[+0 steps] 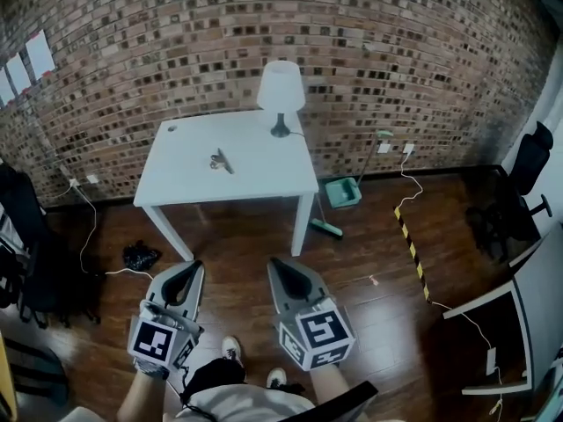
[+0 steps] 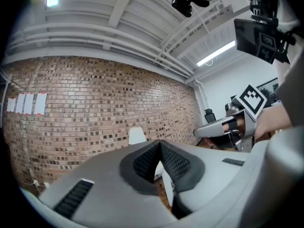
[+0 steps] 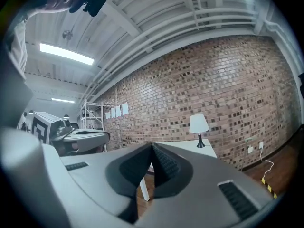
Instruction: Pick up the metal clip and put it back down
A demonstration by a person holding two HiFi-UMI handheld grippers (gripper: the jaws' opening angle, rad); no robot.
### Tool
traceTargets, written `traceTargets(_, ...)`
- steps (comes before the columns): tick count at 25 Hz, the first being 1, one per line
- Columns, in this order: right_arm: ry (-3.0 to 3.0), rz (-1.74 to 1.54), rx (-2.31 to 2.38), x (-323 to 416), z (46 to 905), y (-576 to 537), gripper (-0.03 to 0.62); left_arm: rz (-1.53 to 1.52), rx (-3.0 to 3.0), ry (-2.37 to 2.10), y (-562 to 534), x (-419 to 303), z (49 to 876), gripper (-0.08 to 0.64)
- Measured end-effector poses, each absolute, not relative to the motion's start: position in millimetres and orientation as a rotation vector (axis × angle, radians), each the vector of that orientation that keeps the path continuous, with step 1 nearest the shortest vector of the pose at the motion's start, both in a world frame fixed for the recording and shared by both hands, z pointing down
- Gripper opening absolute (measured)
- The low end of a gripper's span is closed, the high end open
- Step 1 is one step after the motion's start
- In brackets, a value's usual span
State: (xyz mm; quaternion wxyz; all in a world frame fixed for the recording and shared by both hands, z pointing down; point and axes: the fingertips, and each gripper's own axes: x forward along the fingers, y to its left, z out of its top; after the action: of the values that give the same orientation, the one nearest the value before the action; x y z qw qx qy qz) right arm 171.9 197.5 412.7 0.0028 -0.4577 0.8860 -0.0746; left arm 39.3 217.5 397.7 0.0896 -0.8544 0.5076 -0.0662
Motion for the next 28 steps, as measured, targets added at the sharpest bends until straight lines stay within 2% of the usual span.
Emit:
traceTargets(6,2.74,-0.138,-1.422,160,381,207,-0.017,-0.121,-2.487,1.506,226,20,365,0.014)
traceTargets(16,2.757,-0.037,-1.392,110,352,216,-0.017,-0.04,-2.47,1.696,227,-59,349,0.014)
traceTargets(28,2.775,0.008,-1.391,96,350,224,-0.018,-0.039,-2.496,1.619,233,-51,350,0.014)
